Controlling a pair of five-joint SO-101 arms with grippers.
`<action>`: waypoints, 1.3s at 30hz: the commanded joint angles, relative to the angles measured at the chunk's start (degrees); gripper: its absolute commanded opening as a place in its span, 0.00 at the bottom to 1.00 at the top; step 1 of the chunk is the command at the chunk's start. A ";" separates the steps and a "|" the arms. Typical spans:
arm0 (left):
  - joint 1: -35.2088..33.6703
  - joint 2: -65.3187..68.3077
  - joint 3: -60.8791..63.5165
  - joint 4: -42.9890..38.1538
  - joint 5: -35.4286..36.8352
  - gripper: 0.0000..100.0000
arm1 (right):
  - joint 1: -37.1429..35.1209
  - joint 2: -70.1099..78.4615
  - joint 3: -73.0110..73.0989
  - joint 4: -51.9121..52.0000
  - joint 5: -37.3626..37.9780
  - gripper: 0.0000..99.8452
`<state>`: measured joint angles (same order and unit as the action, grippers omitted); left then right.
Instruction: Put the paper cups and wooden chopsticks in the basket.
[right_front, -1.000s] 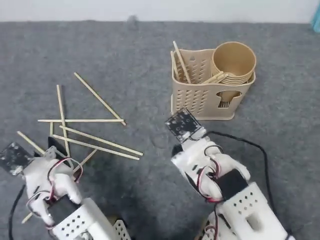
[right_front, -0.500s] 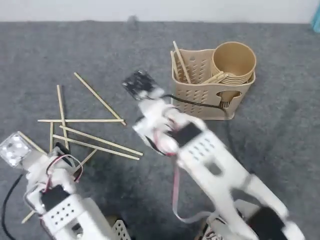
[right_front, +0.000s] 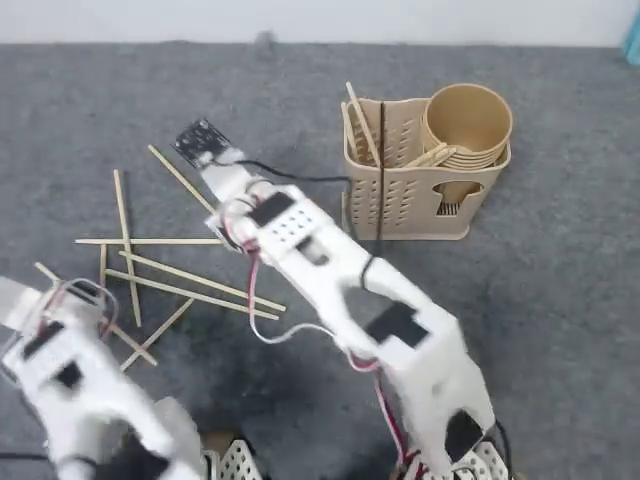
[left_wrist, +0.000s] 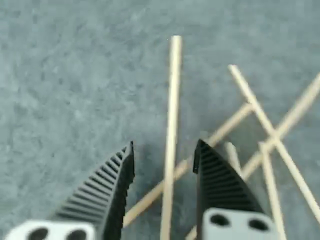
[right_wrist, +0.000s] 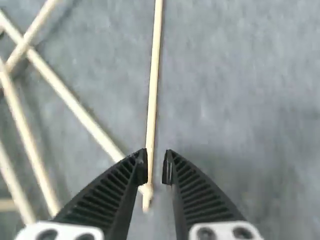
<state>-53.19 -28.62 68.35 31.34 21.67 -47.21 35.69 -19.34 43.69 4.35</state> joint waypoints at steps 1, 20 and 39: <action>-2.64 13.71 -12.26 3.25 3.96 0.18 | -1.98 7.96 -22.15 3.30 -0.62 0.08; -3.25 18.20 -15.69 4.40 4.40 0.18 | -1.89 49.89 -74.99 15.78 3.16 0.07; -2.81 18.20 -15.69 4.40 4.40 0.18 | 1.54 39.60 -77.10 39.60 2.99 0.04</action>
<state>-56.09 -10.33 54.64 35.30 25.45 -46.33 80.79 -94.07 85.89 6.90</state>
